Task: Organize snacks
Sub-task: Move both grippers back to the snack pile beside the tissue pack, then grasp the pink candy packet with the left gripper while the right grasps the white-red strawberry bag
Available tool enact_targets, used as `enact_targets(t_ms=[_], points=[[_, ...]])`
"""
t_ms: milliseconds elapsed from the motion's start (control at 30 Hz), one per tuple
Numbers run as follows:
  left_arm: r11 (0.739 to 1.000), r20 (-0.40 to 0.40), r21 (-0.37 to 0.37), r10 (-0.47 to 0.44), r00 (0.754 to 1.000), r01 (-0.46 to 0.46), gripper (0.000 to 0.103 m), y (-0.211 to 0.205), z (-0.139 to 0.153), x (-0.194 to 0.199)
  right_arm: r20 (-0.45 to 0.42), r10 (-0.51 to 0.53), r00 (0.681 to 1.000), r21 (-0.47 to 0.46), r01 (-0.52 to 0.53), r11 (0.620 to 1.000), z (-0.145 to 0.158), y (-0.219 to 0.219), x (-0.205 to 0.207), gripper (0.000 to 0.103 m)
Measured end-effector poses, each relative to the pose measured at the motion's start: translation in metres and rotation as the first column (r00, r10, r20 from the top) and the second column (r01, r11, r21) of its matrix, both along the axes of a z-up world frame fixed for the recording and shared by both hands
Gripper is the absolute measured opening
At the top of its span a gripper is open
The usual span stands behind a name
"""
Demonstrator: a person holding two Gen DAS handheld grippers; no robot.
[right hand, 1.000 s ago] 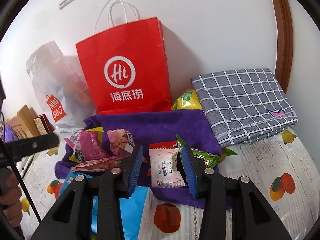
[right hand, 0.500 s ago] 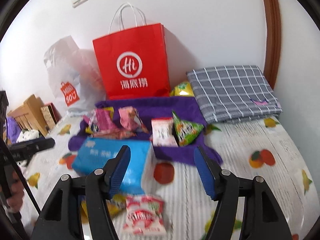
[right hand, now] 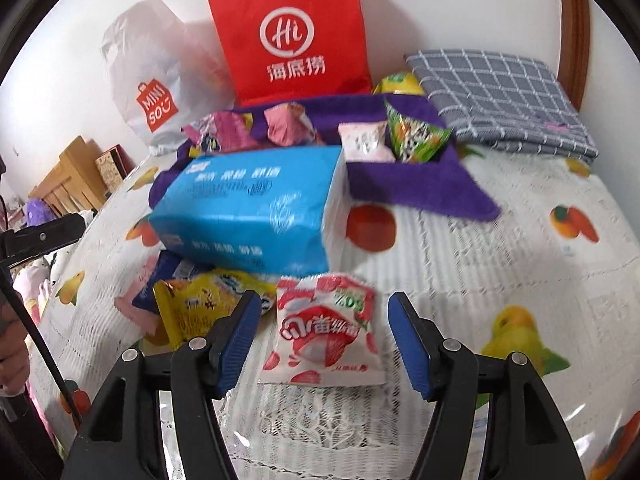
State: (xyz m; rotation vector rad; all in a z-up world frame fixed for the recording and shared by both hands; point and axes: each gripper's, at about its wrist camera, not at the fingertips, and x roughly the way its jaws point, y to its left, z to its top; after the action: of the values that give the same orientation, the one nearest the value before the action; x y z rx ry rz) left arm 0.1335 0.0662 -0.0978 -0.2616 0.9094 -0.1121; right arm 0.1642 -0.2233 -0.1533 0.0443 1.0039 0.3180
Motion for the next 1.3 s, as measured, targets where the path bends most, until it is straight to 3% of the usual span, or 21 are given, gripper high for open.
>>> enact_targets(t_ms=[400,767,1300], points=[[0.999,-0.025,-0.036,-0.015,1.000,0.014,0.081,0.002,-0.011,-0.003,-0.055,0.022,0.998,-0.041,-0.024,0.999,-0.019,0.006,0.001,0.065],[0.998,-0.045,-0.052,-0.023,0.999,0.020,0.081,0.003,-0.019,-0.002,-0.030,0.024,0.999,-0.097,-0.026,0.995,-0.022,0.014,0.006,0.066],[0.998,-0.080,-0.006,-0.055,0.995,0.055,0.080,-0.015,-0.036,0.005,-0.027,0.005,1.000,-0.055,-0.006,0.998,-0.020,0.005,0.005,0.055]])
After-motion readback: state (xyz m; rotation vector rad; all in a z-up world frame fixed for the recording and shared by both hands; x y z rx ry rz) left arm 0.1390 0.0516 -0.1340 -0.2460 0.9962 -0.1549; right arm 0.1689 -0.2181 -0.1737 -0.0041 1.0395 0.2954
